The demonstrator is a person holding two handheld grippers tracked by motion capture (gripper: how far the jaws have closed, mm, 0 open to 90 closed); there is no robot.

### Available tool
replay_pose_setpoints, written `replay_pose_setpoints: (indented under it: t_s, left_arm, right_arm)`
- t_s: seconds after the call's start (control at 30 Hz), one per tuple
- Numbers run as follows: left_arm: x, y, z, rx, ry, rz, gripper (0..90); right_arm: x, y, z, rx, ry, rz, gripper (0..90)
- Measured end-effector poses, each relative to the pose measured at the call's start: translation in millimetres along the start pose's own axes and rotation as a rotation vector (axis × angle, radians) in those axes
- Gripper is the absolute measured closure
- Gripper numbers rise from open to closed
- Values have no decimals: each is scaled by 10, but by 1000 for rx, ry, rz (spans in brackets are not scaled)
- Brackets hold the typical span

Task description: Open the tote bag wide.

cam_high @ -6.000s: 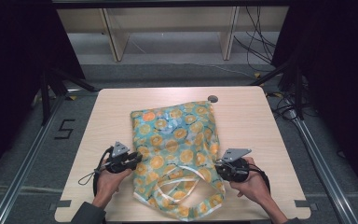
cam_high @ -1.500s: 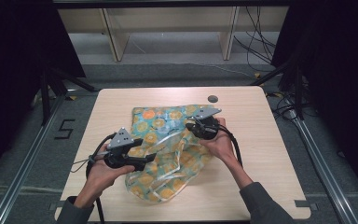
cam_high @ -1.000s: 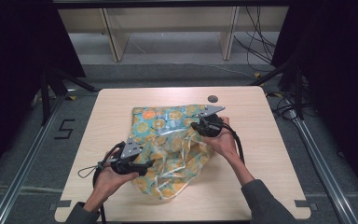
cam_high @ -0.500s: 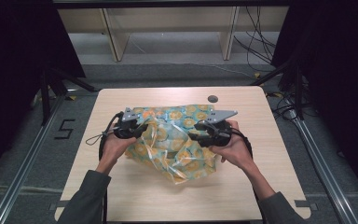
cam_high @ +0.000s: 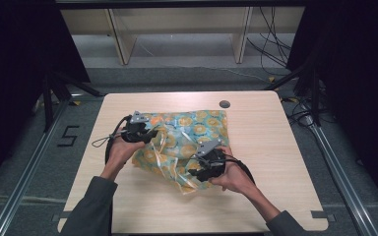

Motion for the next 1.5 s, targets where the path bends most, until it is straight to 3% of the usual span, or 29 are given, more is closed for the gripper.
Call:
replay_pose_setpoints:
  t_s: [0.03, 0.07, 0.13, 0.2, 0.23, 0.27, 0.3, 0.37, 0.4, 0.5, 0.53, 0.57, 0.63, 0.67, 0.7, 0.77, 0.8, 0.87, 0.9, 0.97, 1.0, 1.07, 1.13, 1.2, 1.23, 1.27, 1.37, 1.4, 1.5]
  left_arm:
    - [18, 23, 23, -18, -13, 16, 825]
    - [39, 15, 10, 7, 1, 15, 819]
    - [46, 32, 48, -11, -19, 17, 818]
    - [64, 44, 70, -15, -16, 24, 814]
    - [76, 42, 89, -8, -21, 20, 812]
    - [85, 34, 103, -6, -23, 11, 805]
    - [89, 22, 119, -3, -31, 14, 805]
    - [114, 18, 155, -28, -16, 28, 803]
    - [119, 12, 179, -19, -24, 30, 800]
    - [124, -9, 242, -21, -27, 26, 800]
    - [119, -20, 259, -22, -27, 17, 800]
    - [113, -26, 265, -24, -23, 21, 799]
    - [93, -45, 282, -28, -25, 20, 798]
    - [87, -47, 287, -34, -17, 14, 797]
    - [83, -48, 292, -24, -19, 16, 796]
    - [82, -26, 313, -11, -30, 17, 792]
    - [89, -19, 324, 4, -37, 8, 787]
    - [93, -15, 360, 24, -59, 0, 776]
    - [89, -13, 372, 22, -54, -7, 775]
    - [76, -16, 391, 5, -51, -5, 769]
    - [56, -34, 408, 14, -53, -12, 760]
    - [37, -13, 442, 9, -61, 1, 720]
    - [22, 48, 491, 36, -95, 13, 656]
    - [-15, 133, 512, 46, -111, -7, 554]
    - [-79, 199, 506, 66, -121, -36, 441]
    - [-120, 244, 488, 65, -113, -51, 399]
    - [-420, 439, 358, 84, -75, -64, 330]
    - [-535, 500, 289, 92, -40, -71, 309]
    - [-812, 684, 141, 158, 23, -92, 303]
  right_arm:
    - [57, 11, 29, 3, -33, 13, 351]
    - [159, 48, 87, 3, -76, 43, 362]
    - [199, 58, 100, 17, -88, 55, 374]
    - [287, 108, 156, -12, -134, 71, 431]
    - [281, 113, 207, 16, -185, 76, 483]
    - [343, 169, 228, -24, -180, 59, 615]
    - [343, 169, 228, -24, -180, 59, 615]
    - [357, 174, 239, -33, -173, 40, 787]
    - [349, 169, 227, 2, -150, 31, 879]
    - [285, 197, 196, 18, -106, 34, 900]
    - [227, 240, 190, 7, -103, 62, 900]
    - [156, 225, 157, 40, -81, 53, 900]
    - [-18, 244, 71, 37, -13, 53, 900]
    - [-213, 331, -21, 53, 59, 68, 900]
    - [-281, 383, -59, 61, 91, 77, 900]
    - [-371, 438, -94, 82, 107, 73, 900]
    - [-434, 536, -143, 92, 145, 102, 900]
    - [-490, 726, -222, 137, 166, 129, 900]
    - [-479, 825, -237, 148, 149, 160, 900]
    - [-417, 994, -247, 193, 134, 169, 900]
    - [-385, 1070, -248, 188, 139, 191, 900]
    - [-259, 1198, -180, 253, 91, 182, 900]
    - [-129, 1334, -100, 286, 55, 204, 900]
    - [4, 1429, -20, 328, 24, 199, 900]
    - [113, 1475, 37, 345, -6, 193, 900]
    - [135, 1481, 53, 348, -16, 191, 900]
    - [151, 1494, 66, 357, -5, 190, 900]
    - [147, 1489, 64, 360, -8, 188, 900]
    - [128, 1489, 66, 358, -13, 200, 900]
Point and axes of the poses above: each handheld gripper's, and its own axes: x roughly forward along the jaws, z roughly out of its underside, y roughly to its right, the point moved 6 cm from there along x, roughly forward along the jaws, and after that the axes turned 15 degrees about -y, right-handed, at the moved point
